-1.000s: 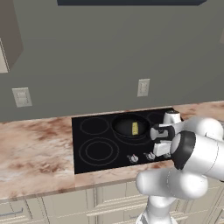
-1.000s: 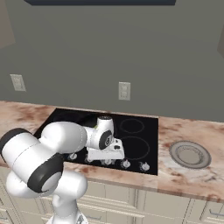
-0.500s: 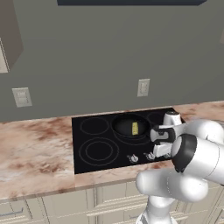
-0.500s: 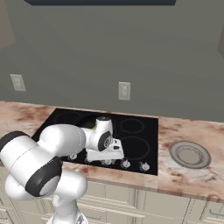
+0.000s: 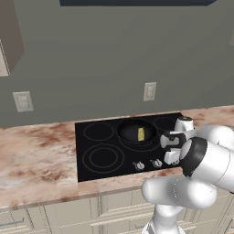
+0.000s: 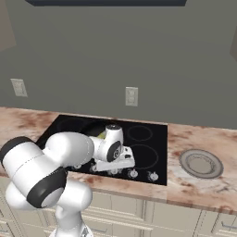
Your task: Pick up the butter stick and place it in the pan. Then turn on the burner for the pan.
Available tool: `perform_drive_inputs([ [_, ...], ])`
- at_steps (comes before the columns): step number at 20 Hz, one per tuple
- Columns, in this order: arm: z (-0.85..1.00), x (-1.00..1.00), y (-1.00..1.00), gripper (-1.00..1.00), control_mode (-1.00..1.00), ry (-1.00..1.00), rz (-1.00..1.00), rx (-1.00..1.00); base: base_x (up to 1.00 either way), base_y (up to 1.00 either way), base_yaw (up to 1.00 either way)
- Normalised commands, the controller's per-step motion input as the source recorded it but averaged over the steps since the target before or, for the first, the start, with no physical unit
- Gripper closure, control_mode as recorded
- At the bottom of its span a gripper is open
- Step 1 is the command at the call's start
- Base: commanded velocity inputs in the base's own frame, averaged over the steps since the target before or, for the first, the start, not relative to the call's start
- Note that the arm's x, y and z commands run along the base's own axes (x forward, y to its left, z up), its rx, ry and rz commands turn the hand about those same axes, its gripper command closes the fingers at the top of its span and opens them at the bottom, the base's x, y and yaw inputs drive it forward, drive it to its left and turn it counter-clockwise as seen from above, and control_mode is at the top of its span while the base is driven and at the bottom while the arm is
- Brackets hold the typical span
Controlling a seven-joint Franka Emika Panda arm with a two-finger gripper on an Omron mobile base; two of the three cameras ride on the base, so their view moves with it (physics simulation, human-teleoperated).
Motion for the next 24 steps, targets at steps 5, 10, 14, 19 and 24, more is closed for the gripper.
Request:
perform_drive_inputs([
  [5, -0.25, -0.01, 0.00, 1.00, -1.00, -0.07, 0.16, 0.00, 0.00, 0.00, 0.00],
  [10, -0.28, -0.04, 0.00, 1.00, -1.00, -0.09, 0.17, 0.00, 0.00, 0.00, 0.00],
  [14, -0.26, 0.00, 0.00, 1.00, -1.00, -0.07, 0.17, 0.00, 0.00, 0.00, 0.00],
  [19, -0.24, 0.00, 0.04, 1.00, -1.00, -0.05, 0.18, 0.00, 0.00, 0.00, 0.00],
  [24, -0.20, 0.00, 0.03, 1.00, -1.00, -0.01, 0.23, -0.01, 0.00, 0.00, 0.00],
])
